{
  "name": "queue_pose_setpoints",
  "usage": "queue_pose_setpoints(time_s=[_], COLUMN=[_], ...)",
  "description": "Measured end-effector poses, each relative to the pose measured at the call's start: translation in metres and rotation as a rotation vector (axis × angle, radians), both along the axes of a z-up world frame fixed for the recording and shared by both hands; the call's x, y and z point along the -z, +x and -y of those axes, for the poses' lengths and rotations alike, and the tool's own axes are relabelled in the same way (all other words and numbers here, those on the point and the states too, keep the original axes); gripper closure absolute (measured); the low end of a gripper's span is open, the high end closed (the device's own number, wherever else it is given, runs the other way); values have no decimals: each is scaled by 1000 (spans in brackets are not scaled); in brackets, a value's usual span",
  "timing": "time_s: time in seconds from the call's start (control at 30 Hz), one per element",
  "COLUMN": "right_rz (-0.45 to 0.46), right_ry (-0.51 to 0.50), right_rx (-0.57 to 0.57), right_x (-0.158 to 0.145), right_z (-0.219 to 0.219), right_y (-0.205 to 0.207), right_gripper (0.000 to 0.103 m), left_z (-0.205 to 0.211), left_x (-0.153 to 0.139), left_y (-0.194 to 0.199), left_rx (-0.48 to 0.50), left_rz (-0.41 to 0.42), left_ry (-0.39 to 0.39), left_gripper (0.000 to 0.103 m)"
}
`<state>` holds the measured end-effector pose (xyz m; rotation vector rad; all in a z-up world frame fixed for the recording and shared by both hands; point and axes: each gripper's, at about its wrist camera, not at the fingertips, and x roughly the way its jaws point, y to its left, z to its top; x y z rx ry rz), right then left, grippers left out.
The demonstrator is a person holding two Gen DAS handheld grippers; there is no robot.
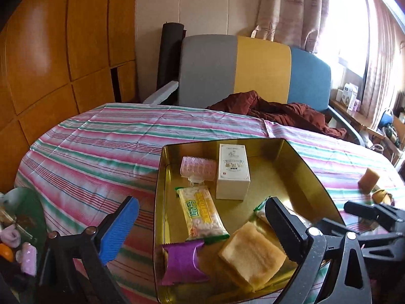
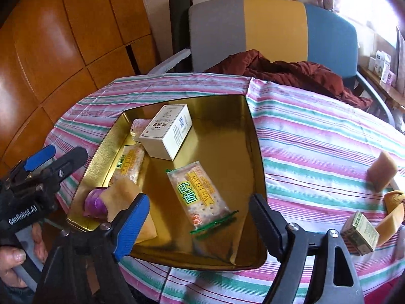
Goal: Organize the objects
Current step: 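Move both tools back over the pile of sponges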
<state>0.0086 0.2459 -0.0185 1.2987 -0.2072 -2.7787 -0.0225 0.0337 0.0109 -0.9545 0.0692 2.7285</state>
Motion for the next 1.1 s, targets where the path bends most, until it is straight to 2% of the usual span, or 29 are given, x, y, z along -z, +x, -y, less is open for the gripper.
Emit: queue_pose_setpoints(time_s=[0.23, 0.67, 0.87, 1.1], right_rz=[-33, -47, -36, -42], right_ry=[71, 102, 103, 120], right_rx=[32, 79, 106, 186], right_x=[-2, -3, -1, -8], right_z=[-1, -14, -28, -64], right_y=[5, 8, 10, 15], right_gripper=[19, 19, 19, 19], left_z=[-8, -25, -28, -33], left_x=[4, 9, 8, 8], left_y=[7, 14, 17, 18], left_rx=[11, 51, 62, 71], left_rz=[2, -2, -7, -11], left_ry=[-22, -65, -79, -97], left_gripper=[1, 1, 1, 1])
